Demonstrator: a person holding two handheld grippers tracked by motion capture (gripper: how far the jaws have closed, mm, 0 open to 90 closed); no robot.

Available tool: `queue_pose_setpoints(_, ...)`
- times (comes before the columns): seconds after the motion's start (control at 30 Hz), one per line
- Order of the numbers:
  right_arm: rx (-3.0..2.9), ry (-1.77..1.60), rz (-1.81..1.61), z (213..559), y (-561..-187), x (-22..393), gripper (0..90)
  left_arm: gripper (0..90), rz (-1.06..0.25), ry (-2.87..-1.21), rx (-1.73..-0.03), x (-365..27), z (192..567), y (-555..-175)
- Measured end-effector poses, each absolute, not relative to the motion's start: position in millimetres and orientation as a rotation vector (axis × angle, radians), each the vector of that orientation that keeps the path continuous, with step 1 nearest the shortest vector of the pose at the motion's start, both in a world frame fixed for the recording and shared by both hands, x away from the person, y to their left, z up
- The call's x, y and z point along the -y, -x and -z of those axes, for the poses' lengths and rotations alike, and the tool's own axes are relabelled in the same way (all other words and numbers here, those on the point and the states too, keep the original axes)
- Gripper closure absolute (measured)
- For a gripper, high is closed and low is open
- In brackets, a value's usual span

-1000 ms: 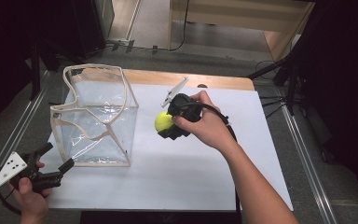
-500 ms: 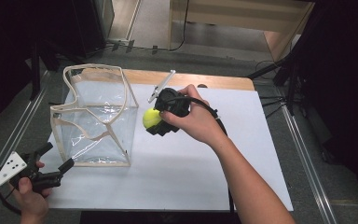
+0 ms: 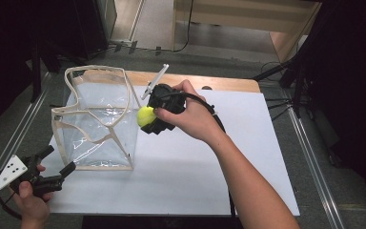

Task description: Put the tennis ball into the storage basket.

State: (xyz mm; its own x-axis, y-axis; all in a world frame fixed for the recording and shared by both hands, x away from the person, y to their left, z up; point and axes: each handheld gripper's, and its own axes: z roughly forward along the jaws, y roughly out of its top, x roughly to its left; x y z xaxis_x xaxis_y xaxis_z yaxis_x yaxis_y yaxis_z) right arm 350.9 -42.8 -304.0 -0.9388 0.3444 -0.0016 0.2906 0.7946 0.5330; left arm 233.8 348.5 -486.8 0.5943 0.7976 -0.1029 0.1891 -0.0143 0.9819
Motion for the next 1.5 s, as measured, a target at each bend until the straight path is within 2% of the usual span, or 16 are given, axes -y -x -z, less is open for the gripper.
queue_pose_setpoints(1.5, -2.862, -0.404, -0.85, 255.6, -369.8, -6.6, 23.4, 0.0, -0.589, -1.548, -0.856, -347.1, 486.7, -234.2)
